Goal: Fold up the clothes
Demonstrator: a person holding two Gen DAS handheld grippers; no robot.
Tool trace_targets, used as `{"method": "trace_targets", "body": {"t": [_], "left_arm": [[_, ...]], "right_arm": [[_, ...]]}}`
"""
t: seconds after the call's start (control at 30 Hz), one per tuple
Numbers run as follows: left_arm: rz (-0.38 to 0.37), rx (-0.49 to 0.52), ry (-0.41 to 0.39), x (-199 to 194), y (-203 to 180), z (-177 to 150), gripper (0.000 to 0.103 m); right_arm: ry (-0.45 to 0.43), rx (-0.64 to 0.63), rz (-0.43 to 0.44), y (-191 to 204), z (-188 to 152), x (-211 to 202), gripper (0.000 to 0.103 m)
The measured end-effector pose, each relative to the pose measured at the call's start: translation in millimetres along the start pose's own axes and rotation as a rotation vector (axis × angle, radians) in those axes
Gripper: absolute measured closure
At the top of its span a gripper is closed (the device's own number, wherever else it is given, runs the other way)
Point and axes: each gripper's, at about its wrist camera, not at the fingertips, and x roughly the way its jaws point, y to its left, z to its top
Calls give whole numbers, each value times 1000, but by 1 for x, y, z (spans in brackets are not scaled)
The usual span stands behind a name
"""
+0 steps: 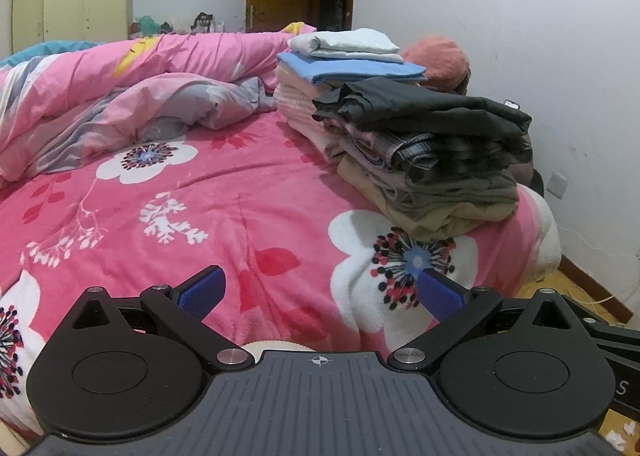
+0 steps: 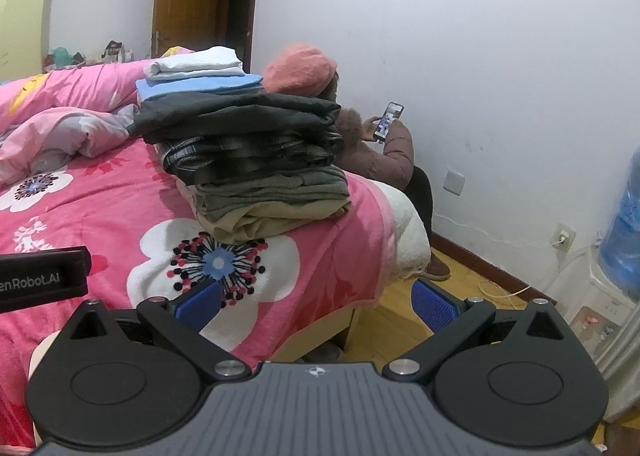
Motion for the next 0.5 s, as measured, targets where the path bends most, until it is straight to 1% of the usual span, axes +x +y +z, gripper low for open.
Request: {"method": "trace_targets", "body": {"t": [0.5], "left_arm": [[2, -1, -5, -2, 2, 2, 0]], "right_arm": [[-2, -10, 4, 5, 1, -4, 0]]}}
